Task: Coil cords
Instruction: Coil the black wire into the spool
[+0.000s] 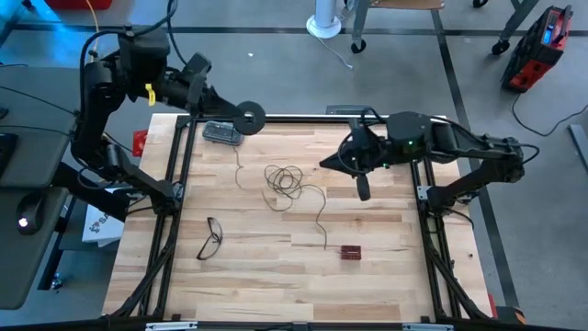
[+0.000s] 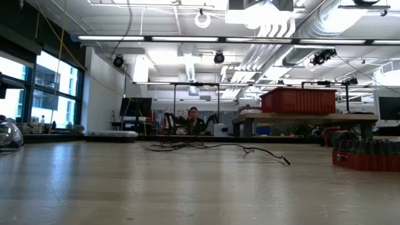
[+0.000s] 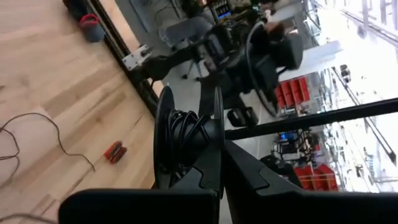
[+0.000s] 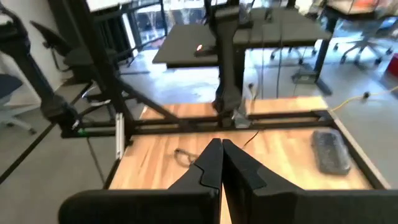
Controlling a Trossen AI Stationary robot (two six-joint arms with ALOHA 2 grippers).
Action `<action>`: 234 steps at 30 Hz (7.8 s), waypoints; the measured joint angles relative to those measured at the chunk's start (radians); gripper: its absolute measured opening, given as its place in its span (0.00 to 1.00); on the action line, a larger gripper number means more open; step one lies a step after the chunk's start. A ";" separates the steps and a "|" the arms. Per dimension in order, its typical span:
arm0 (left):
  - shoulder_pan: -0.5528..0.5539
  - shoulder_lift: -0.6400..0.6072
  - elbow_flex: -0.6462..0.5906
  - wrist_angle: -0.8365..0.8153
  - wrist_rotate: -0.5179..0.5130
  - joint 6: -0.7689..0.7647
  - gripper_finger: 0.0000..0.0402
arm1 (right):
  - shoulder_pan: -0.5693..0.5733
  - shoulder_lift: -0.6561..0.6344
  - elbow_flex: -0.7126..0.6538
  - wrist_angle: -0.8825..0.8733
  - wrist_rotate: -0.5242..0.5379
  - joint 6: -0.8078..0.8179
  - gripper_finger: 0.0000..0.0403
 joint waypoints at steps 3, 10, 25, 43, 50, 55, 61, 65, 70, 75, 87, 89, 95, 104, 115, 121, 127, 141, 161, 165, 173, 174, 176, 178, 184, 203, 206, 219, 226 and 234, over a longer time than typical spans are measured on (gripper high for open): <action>-0.016 0.005 0.000 0.035 -0.005 -0.008 0.00 | -0.008 -0.002 0.000 0.017 0.003 -0.010 0.00; -0.020 0.005 0.000 0.098 -0.003 -0.029 0.00 | -0.013 0.038 0.000 0.051 0.025 -0.056 0.00; -0.032 0.008 0.000 0.435 -0.003 -0.055 0.00 | -0.092 0.296 0.000 0.504 0.053 -0.003 0.42; -0.033 0.008 0.000 0.432 0.006 -0.035 0.00 | -0.096 0.358 0.000 0.565 0.067 0.025 0.40; -0.033 0.008 0.000 0.433 0.013 -0.028 0.00 | -0.098 0.353 0.000 0.565 0.073 0.006 0.37; -0.033 0.008 0.000 0.433 0.014 -0.028 0.00 | -0.097 0.348 0.000 0.565 0.072 0.010 0.25; -0.033 0.008 0.000 0.434 0.013 -0.028 0.00 | -0.097 0.348 0.000 0.567 0.071 0.051 0.21; -0.033 0.008 0.000 0.434 0.013 -0.028 0.00 | -0.092 0.348 0.000 0.565 0.061 0.027 0.21; -0.033 0.008 0.000 0.436 0.002 -0.028 0.00 | -0.089 0.348 0.000 0.564 0.059 0.014 0.08; -0.033 0.008 0.000 0.437 -0.007 -0.028 0.00 | -0.089 0.348 0.000 0.573 0.032 0.038 0.04; -0.033 0.008 0.000 0.311 -0.035 0.019 0.00 | -0.070 0.218 0.000 0.371 -0.062 0.098 0.00; -0.033 0.008 0.000 0.253 -0.062 0.029 0.00 | -0.059 0.180 0.000 0.320 -0.077 0.096 0.00; -0.033 0.002 0.000 0.206 -0.066 0.006 0.00 | -0.019 0.075 0.000 0.134 0.010 0.068 0.00; -0.103 0.001 0.000 0.139 -0.057 -0.080 0.00 | -0.019 -0.009 0.000 0.047 0.114 0.015 0.00; -0.268 0.104 0.000 0.139 0.024 -0.173 0.00 | -0.042 -0.008 0.000 0.118 0.081 -0.034 0.00; -0.320 0.179 0.000 0.278 0.115 -0.243 0.00 | -0.080 0.010 0.000 0.193 0.079 -0.055 0.00; -0.334 0.262 0.000 0.583 0.230 -0.335 0.00 | -0.101 0.044 0.000 0.299 0.041 -0.055 0.00; -0.262 0.311 0.000 0.880 0.262 -0.279 0.00 | -0.034 0.069 0.000 0.516 0.035 -0.001 0.00; -0.244 0.340 0.000 1.084 0.302 -0.255 0.00 | -0.003 0.127 0.000 0.694 0.098 0.070 0.00; -0.218 0.339 0.000 1.143 0.293 -0.235 0.00 | 0.015 0.127 0.000 0.693 0.091 0.073 0.00; -0.154 0.327 0.000 1.223 0.288 -0.227 0.00 | 0.029 0.122 0.000 0.685 0.091 0.079 0.00; -0.141 0.319 0.000 1.218 0.289 -0.210 0.00 | 0.029 0.120 0.000 0.685 0.091 0.079 0.00; -0.116 0.298 -0.001 1.201 0.290 -0.157 0.00 | 0.029 0.114 0.000 0.674 0.093 0.079 0.00; -0.091 0.271 -0.001 1.161 0.285 -0.087 0.00 | 0.028 0.108 0.001 0.668 0.097 0.080 0.00; -0.048 0.204 0.000 0.963 0.219 0.141 0.00 | 0.009 0.106 0.001 0.647 0.091 0.098 0.00; -0.105 0.153 0.000 0.803 -0.016 0.363 0.00 | -0.099 0.101 0.000 0.579 0.057 0.074 0.00; -0.133 0.150 0.000 0.830 -0.009 0.309 0.00 | -0.101 0.087 0.000 0.585 0.055 0.020 0.00; -0.368 0.156 0.000 1.166 0.281 0.220 0.00 | -0.101 0.087 0.000 0.729 -0.052 -0.207 0.26; -0.429 0.158 0.000 1.190 0.161 0.224 0.00 | -0.101 0.088 0.000 0.729 -0.118 -0.220 0.27; -0.429 0.158 0.000 1.190 -0.011 0.353 0.00 | -0.101 0.095 0.000 0.728 -0.109 -0.265 0.27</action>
